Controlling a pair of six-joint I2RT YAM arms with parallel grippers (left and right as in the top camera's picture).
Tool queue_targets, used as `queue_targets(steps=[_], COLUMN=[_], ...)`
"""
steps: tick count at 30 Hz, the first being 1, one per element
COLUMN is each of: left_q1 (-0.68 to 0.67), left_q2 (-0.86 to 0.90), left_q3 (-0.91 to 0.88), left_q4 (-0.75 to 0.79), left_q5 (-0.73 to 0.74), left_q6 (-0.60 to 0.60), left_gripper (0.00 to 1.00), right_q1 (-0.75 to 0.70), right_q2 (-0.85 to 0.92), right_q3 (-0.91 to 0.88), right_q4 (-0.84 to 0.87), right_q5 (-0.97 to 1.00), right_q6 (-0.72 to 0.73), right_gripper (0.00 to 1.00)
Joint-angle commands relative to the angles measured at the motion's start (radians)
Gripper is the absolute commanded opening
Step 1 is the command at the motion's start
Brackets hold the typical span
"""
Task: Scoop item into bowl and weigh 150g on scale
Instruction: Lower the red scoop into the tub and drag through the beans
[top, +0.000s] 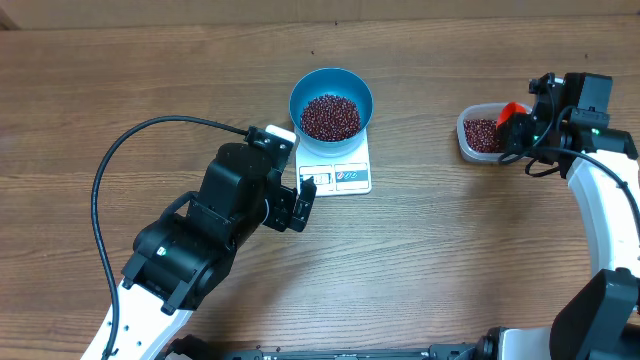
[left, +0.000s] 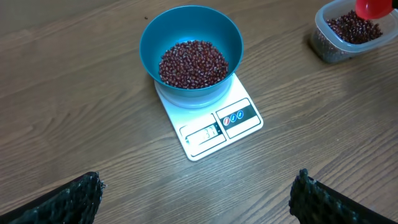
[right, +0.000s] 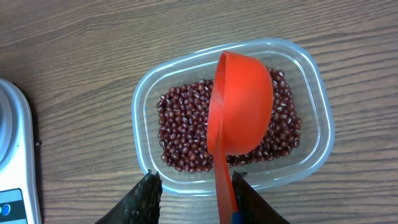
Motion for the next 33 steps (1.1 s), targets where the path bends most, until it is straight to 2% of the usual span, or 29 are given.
queue_targets(steps=[1, 6, 11, 18, 22, 25, 30, 33], left_q1=[0.005, 0.005, 0.005, 0.005, 0.005, 0.005, 0.005, 0.005], left_q2=[0.003, 0.003, 0.003, 0.003, 0.003, 0.003, 0.003, 0.003], left_q3=[0.012, 0.013, 0.013, 0.013, 0.013, 0.013, 0.013, 0.012], left_q4=[0.003, 0.003, 0.003, 0.003, 0.003, 0.003, 0.003, 0.003], left_q5=[-0.013, -0.013, -0.013, -0.013, -0.013, -0.013, -0.013, -0.013], left_q6=[-0.002, -0.002, -0.002, -0.002, -0.002, -0.002, -0.002, -0.002], left_gripper=[1.0, 0.99, 1.0, 0.99, 0.99, 1.0, 1.0, 1.0], right_q1=[-0.005, -0.005, -0.005, -0.005, -0.005, -0.005, -0.005, -0.005], right_q2=[-0.001, -0.001, -0.001, -0.001, -0.001, -0.001, -0.001, -0.001], right_q3=[-0.005, -0.005, -0.005, -0.005, -0.005, -0.005, -0.005, -0.005], right_q4=[0.01, 0.019, 0.024, 0.024, 0.024, 0.024, 0.025, 0.024], right_q5=[0.003, 0.003, 0.003, 0.003, 0.003, 0.003, 0.003, 0.003], right_q6=[0.001, 0.001, 0.001, 0.001, 0.001, 0.001, 0.001, 0.001], right_gripper=[0.36, 0.36, 0.43, 0.38, 0.44, 0.52, 0.52, 0.44])
